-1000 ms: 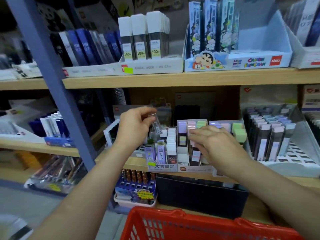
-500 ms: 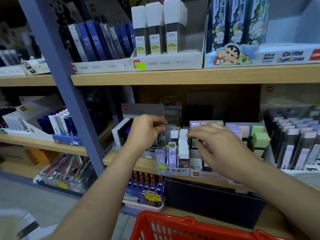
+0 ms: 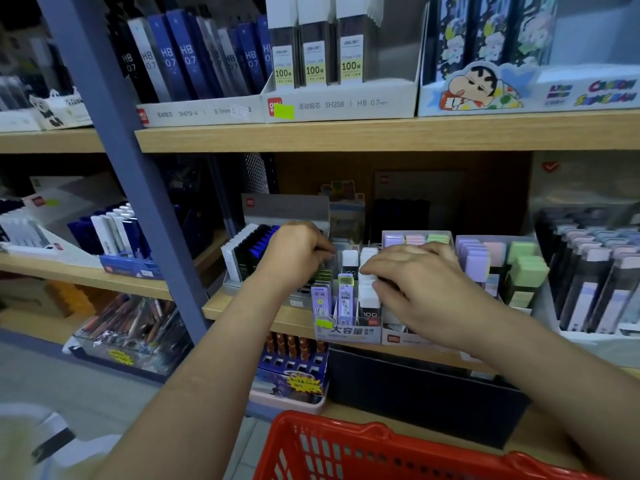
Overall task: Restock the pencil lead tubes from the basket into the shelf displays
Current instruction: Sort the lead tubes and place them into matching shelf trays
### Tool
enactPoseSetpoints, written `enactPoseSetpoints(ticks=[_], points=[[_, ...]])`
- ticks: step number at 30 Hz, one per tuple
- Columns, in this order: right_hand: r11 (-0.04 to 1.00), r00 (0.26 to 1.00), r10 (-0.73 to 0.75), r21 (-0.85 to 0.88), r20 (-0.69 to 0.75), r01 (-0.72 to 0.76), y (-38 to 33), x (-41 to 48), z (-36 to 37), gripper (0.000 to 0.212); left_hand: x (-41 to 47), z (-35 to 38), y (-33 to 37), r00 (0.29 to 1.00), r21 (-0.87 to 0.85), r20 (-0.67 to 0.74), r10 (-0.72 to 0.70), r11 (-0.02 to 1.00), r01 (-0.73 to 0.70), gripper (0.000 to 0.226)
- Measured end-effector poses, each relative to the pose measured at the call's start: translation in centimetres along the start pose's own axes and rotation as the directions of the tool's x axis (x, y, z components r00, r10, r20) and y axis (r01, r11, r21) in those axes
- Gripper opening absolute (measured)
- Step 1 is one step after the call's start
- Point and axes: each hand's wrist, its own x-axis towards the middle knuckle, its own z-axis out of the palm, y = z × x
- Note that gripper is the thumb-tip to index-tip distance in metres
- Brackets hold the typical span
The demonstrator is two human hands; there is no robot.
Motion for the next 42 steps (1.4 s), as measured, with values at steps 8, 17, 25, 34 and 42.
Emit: enactPoseSetpoints(ticks=[8,17,25,34,42], points=[[0.99,0.99,-0.048,0.127,-0.13,0.065,0.6,-2.0,-2.6,0.032,-0.6,-2.0,0.9,0.997,-0.069,-0.044,-0.055,0.996,0.052,0.021],[0.867,0.818,-0.163,0.477,0.551,-0.148,-0.7,-6.3,-1.5,0.018,-6.8,-5.9,7.8,0.986,-0.119,0.16,0.036,0.993,-0.017,0.02],[0.736,0.48,-0.07,0.37,0.875,-0.567,-2.9,-10.9,9.9,0.025,-16.0,1.1,9.3,0.678,-0.018,0.736,-0.001,1.0,0.021,0.023],[0.566,0.355,0.244,0.165,0.903,-0.808,-1.3,-20.1,18.0,0.022,-30.5,16.8,6.7,0.301,0.141,0.94,-0.162,0.986,0.091,0.064],[-0.005,-0.04,0.129,-0.04,0.991,-0.999,-1.9,-25.7,20.6,0.034,-34.8,20.6,8.3,0.276,0.276,0.893,-0.356,0.916,0.29,0.107]])
